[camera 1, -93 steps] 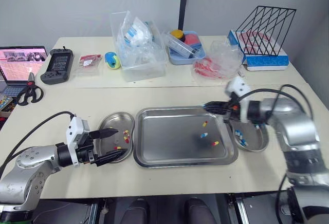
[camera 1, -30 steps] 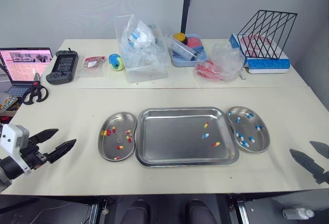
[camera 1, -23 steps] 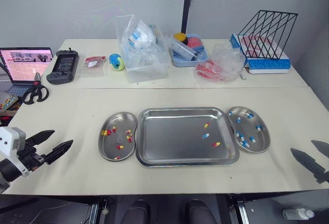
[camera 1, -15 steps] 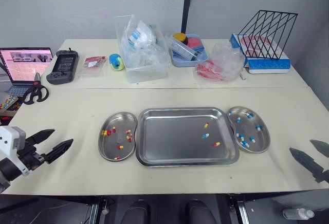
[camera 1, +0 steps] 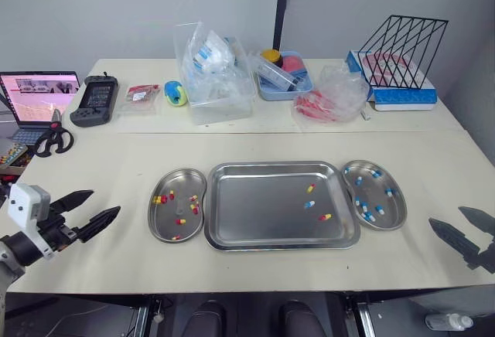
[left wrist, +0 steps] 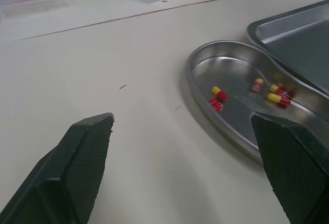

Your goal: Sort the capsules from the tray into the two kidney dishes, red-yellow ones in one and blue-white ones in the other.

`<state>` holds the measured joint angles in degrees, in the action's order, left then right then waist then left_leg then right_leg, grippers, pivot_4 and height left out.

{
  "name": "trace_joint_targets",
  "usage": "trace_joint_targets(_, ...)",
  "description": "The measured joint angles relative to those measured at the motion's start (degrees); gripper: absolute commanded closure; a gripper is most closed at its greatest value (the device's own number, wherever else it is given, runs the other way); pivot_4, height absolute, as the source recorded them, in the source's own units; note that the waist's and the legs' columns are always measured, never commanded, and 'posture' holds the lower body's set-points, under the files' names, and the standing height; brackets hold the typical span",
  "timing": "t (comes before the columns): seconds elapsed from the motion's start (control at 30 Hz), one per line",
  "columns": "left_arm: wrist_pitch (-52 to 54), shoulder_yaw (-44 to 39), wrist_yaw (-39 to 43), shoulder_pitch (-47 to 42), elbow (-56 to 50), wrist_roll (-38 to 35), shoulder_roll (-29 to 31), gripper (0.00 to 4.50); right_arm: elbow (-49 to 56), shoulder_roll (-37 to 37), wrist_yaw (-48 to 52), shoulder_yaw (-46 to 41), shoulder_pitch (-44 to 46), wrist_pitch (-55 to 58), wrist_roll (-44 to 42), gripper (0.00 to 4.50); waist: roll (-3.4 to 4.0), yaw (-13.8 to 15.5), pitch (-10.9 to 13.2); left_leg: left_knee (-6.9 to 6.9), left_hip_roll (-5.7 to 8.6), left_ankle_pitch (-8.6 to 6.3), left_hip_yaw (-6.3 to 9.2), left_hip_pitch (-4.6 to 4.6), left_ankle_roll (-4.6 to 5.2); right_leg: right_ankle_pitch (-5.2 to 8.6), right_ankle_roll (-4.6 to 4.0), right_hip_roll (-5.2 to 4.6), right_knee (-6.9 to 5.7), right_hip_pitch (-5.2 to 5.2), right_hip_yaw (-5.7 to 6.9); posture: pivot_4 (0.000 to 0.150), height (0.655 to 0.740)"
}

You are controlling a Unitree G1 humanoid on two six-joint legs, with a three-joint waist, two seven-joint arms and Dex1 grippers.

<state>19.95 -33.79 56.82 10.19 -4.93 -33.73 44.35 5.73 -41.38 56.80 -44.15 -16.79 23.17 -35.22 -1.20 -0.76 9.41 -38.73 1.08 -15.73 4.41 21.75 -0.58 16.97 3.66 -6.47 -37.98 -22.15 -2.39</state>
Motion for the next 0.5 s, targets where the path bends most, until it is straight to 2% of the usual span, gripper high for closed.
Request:
trace_joint_targets(0.27, 2.64, 7.86, 0.90, -5.96, -4.81, -0.31, 0.27, 0.00, 2.74, -3.45, 1.23, 5.79, 4.98, 2.39, -1.23, 0.02, 0.00, -0.05, 0.00, 0.00, 0.00, 0.00, 0.01, 0.02, 0.00, 0.00, 0.00, 0.01, -0.01, -0.03, 0.00, 0.150, 0.7275)
trace_joint_targets(0.5, 5.06, 17.85, 4.03, -12.07, -10.39, -1.84, 0.30, 0.00, 9.76, -9.66, 3.70, 17.87, 14.87, 6.36, -2.04, 0.02, 0.00, -0.08, 0.00, -0.02, 0.01, 0.00, 0.03, 0.08, 0.00, 0.00, 0.00, 0.02, -0.01, -0.07, 0.02, 0.150, 0.7275)
